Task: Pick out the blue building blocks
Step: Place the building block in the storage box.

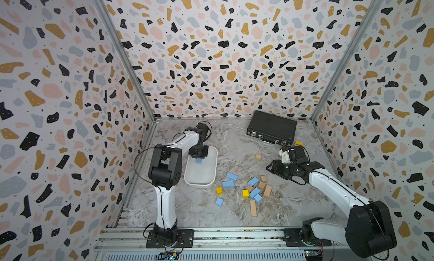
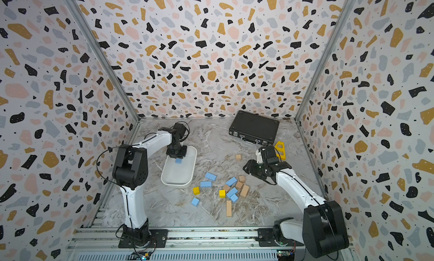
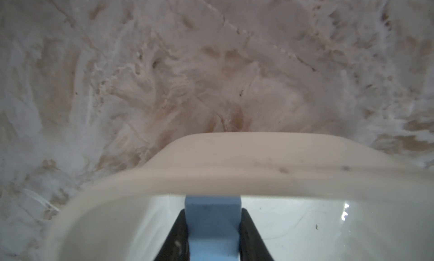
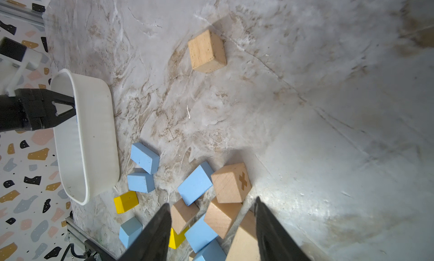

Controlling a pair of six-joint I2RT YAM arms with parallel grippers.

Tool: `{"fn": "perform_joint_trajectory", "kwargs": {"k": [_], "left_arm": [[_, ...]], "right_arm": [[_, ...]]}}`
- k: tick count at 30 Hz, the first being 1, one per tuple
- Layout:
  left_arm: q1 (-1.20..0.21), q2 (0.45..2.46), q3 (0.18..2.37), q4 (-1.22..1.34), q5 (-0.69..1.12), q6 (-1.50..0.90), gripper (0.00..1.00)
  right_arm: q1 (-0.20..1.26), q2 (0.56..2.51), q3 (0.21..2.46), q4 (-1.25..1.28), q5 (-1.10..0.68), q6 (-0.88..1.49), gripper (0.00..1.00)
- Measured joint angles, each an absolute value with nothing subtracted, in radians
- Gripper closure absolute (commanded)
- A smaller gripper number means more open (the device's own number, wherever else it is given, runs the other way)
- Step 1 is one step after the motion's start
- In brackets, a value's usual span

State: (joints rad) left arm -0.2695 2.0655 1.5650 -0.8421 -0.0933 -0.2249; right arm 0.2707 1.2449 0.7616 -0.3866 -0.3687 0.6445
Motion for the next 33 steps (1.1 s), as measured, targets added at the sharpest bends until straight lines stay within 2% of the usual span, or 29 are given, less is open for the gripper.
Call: {"fn": "perform_joint_trajectory", "kwargs": {"k": [20, 33], "left_arm": [[-0.256, 2.087, 1.553, -0.828, -0.091, -0.226, 0.71], [-0.256, 2.097, 1.551, -0.828, -0.092, -0.231, 0.55]], "right_arm": [[0.271, 1.245, 0.761, -0.389, -0.369, 0.644, 0.41], [0.271, 1.245, 0.761, -0.39, -0.369, 0.643, 0.41]]}}
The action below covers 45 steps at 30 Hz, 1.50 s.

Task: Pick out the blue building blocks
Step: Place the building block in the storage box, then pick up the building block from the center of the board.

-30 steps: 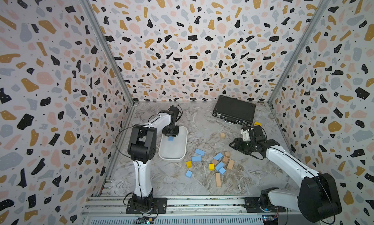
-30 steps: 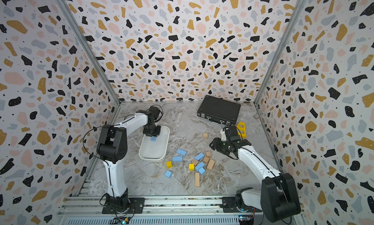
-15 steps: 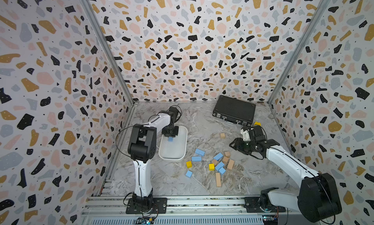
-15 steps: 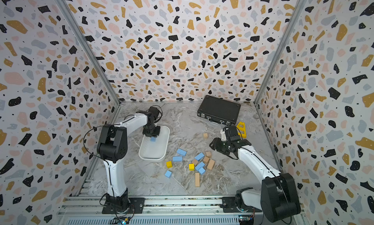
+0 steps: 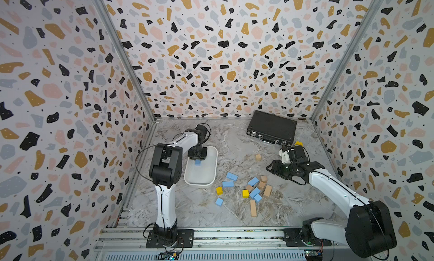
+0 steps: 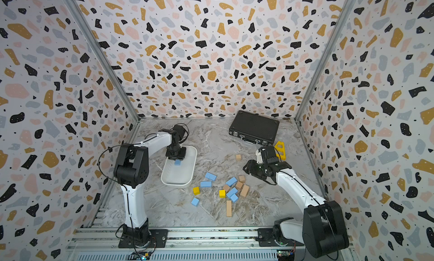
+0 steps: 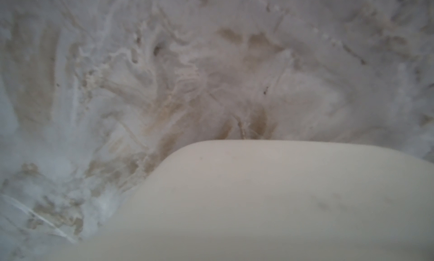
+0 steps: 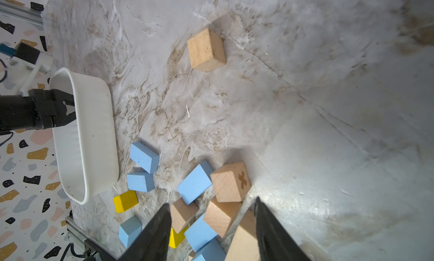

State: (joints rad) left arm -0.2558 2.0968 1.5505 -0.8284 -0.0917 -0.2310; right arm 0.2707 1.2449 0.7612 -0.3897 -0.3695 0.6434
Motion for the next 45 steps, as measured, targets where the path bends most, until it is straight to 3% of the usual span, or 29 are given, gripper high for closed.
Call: {"fn": "perform_joint_trajectory", "kwargs": {"k": [8, 16, 30, 36, 45], "left_arm": [[-0.256, 2.069, 1.547, -0.83, -0.087, -0.229, 0.5], [-0.256, 1.834, 1.529, -0.832, -0.002, -0.104, 0.41], [-0.351, 1.787, 1.782, -1.093, 0.292, 0.741, 0.4], [-0.475, 1.843, 1.752, -1.178, 0.309, 1.093, 0.4], [-0.557, 1.903, 1.612, -1.101, 0.256, 1.354, 0.4]], "right_arm": [[0.271, 1.245, 0.765, -0.412, -0.369, 0.621, 0.41], [0.271, 1.263, 0.822, -0.448, -0.369, 0.577, 0.41], [0.271, 1.085, 0.704, -0.293, -0.359, 0.594, 0.41], [0.271, 1.003, 0.646, -0.271, -0.329, 0.606, 0.42], [0.271, 0.895, 0.587, -0.233, -0.278, 0.606, 0.43]]}}
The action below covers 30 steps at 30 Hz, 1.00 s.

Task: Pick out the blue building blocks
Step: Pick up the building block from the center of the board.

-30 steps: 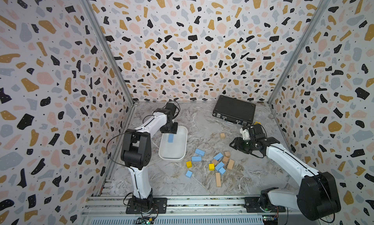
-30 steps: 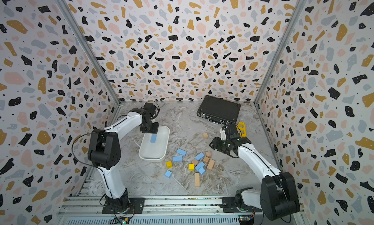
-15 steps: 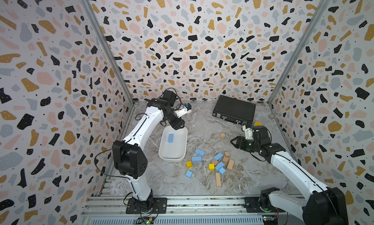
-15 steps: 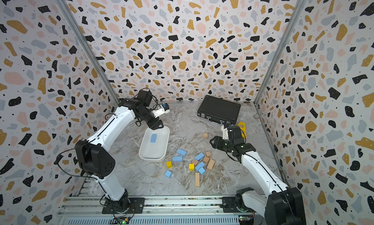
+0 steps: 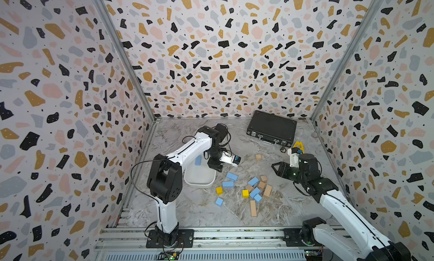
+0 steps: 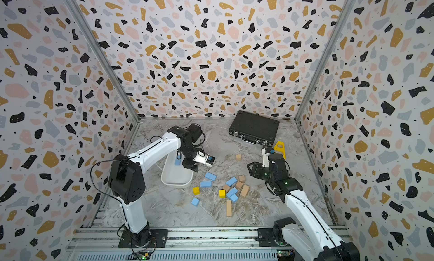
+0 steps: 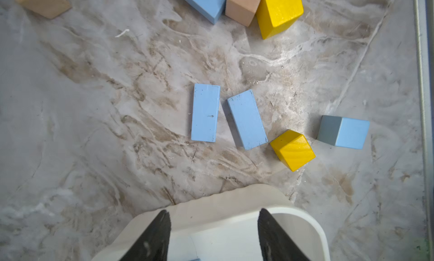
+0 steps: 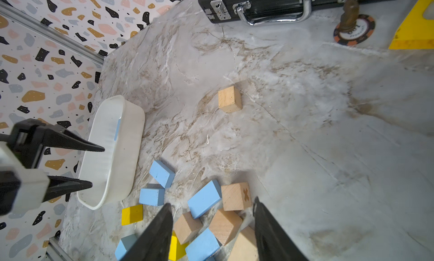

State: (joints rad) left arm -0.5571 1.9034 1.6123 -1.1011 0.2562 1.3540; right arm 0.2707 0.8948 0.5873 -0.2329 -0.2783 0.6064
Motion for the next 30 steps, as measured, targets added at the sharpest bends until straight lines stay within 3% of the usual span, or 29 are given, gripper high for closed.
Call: {"fn": "perform_joint_trajectory", "kwargs": {"k": [12, 30], "left_arm": [[-0.645, 1.99, 1.578, -0.923, 0.196, 1.381, 0.43], [-0.691, 2.056, 1.548, -0.852, 0.152, 1.343, 0.44]], "right_arm": [[0.271, 0.894, 0.587, -0.232, -0.258, 0.62, 0.44], [0.271, 0.885, 0.587, -0.239, -0.252, 0.623, 0.44]]}}
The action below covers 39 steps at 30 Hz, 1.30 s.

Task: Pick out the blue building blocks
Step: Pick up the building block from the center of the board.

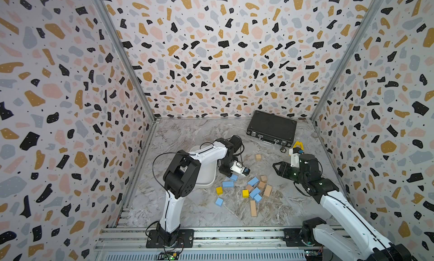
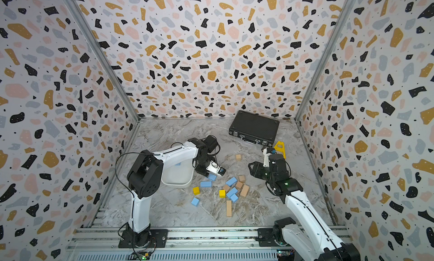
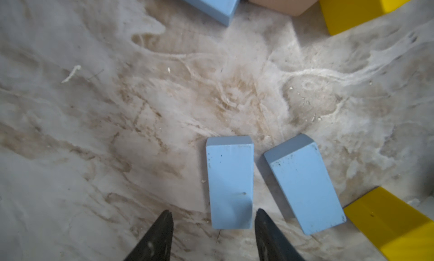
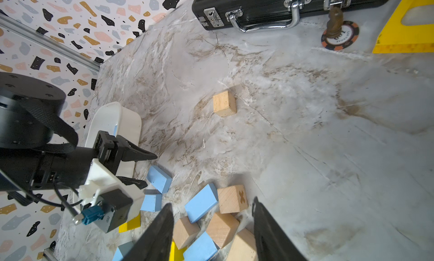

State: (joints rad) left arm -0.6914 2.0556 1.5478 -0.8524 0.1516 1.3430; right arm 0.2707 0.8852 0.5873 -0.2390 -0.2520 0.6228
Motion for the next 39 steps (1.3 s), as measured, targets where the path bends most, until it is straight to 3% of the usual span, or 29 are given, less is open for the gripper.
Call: {"fn": "perform_joint_trajectory", "kwargs": {"k": [21, 30, 39], "left_arm": [[-0.717, 2.089, 1.531, -0.812, 0.129, 1.3, 0.59], [-0.718, 2.107, 1.552, -0.839, 0.125, 1.29, 0.75], [-0.721, 2.123, 1.591, -0.879, 0.103, 1.266, 0.83]], "right_arm": [[0.271, 0.876, 0.585, -0.247, -0.242, 0.63, 0.44], [0.271, 0.876, 0.58, -0.259, -0.231, 0.63, 0.44], [0.271, 0.876, 0.58, -0.262, -0.227, 0.633, 0.44]]}}
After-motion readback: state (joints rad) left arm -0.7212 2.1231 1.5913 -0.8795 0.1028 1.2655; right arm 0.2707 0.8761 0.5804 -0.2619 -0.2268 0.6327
